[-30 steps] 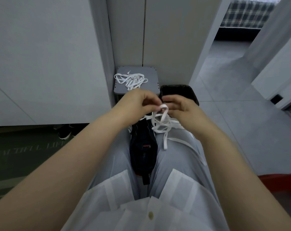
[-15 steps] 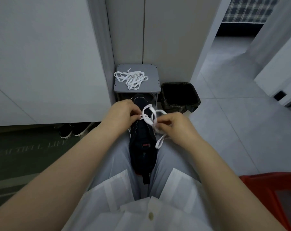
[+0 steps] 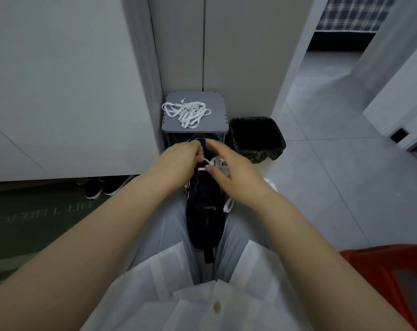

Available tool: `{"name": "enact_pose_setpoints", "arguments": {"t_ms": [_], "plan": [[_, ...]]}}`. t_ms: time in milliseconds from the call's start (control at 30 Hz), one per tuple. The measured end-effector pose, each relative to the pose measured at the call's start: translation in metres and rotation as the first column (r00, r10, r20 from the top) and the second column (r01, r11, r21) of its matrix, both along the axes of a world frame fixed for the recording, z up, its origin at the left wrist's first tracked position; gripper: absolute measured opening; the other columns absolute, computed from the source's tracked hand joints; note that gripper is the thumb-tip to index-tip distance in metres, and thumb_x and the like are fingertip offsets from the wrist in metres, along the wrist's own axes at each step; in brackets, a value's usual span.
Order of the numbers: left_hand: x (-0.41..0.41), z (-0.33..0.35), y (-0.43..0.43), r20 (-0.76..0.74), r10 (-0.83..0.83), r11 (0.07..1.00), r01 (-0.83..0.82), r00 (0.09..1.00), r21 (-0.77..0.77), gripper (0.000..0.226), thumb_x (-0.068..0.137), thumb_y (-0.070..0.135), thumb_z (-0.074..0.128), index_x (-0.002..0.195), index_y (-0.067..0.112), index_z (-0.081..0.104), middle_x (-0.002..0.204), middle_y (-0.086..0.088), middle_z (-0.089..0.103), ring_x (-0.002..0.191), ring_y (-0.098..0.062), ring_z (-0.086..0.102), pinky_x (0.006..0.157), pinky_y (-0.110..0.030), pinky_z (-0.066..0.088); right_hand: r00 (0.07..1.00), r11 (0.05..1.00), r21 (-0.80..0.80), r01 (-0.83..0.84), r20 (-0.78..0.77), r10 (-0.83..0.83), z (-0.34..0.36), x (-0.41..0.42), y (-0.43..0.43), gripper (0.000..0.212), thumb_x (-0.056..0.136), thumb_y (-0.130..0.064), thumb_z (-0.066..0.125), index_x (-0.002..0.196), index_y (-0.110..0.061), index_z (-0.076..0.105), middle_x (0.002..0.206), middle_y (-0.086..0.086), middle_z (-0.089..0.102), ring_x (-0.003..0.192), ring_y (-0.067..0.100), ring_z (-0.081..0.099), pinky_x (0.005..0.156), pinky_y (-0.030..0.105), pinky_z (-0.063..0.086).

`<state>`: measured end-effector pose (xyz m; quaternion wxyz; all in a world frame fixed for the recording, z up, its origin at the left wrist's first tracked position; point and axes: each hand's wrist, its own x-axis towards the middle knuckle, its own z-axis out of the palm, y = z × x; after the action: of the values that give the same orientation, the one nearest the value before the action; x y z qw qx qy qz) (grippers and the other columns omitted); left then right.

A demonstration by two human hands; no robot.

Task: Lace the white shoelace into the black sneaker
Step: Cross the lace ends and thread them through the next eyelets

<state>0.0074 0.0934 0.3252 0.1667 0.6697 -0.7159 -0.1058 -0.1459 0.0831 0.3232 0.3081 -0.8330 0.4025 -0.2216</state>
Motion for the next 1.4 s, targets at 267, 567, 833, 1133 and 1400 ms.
{"name": "enact_pose_setpoints", "arguments": {"t_ms": [267,567,833,1133,1400], "plan": [[0.003,0.032,0.0,-0.205,-0.017,0.99,-0.012,0.979,-0.142,0.011,0.091,0.017,0.052,0.082,0.023,0.048,0.065,0.016,0.054,0.063,-0.006,0.048,0.064,-0.025,0.038,0.946,0.967,0.199,0.161,0.247,-0.209,0.011,0.01,-0.02,0.006,0.081,-0.018,0.07,0.079,-0.023,0.073,0.067,-0.007,0.066,0.064,0.008,0.057,0.067,0.03,0.046],[0.002,-0.015,0.012,-0.726,0.015,0.999,0.012,0.687,0.033,0.027,0.089,0.01,0.056,0.114,0.019,0.061,0.109,0.001,0.067,0.088,0.013,0.059,0.088,-0.009,0.044,0.889,0.971,0.071,0.227,0.393,-0.237,0.083,-0.006,-0.021,0.015,0.084,-0.02,0.067,0.071,-0.026,0.068,0.06,-0.014,0.063,0.054,-0.004,0.054,0.059,0.01,0.046],[-0.008,-0.013,0.003,-0.654,-0.125,0.971,0.229,0.746,0.075,0.027,0.098,0.016,0.039,0.111,0.022,0.062,0.1,0.01,0.065,0.089,0.009,0.059,0.092,-0.018,0.046,0.526,0.964,0.05,0.26,0.83,-0.185,0.139,-0.018,-0.026,0.015,0.09,-0.011,0.059,0.076,-0.011,0.064,0.06,-0.009,0.061,0.059,0.005,0.057,0.065,0.022,0.052],[0.047,0.035,-0.006,-0.34,-0.047,0.997,0.065,0.939,0.042,0.037,0.1,0.019,0.031,0.074,0.022,0.058,0.08,0.0,0.058,0.075,-0.014,0.051,0.067,-0.014,0.037,0.887,0.893,0.222,0.391,0.168,-0.43,0.053,-0.025,-0.048,0.009,0.086,-0.018,0.064,0.08,-0.021,0.07,0.052,-0.019,0.059,0.051,-0.006,0.051,0.058,0.015,0.042],[0.013,0.094,-0.019,-0.083,-0.246,0.955,0.227,0.966,-0.192,0.028,0.098,0.015,0.034,0.074,0.019,0.049,0.078,0.002,0.046,0.073,-0.011,0.043,0.068,-0.018,0.032,0.955,0.962,0.217,-0.165,0.278,0.101,0.056,0.016,-0.023,0.049,0.091,-0.027,0.057,0.135,-0.025,0.036,0.128,-0.01,0.051,0.124,0.004,0.043,0.107,0.025,0.031]]}}
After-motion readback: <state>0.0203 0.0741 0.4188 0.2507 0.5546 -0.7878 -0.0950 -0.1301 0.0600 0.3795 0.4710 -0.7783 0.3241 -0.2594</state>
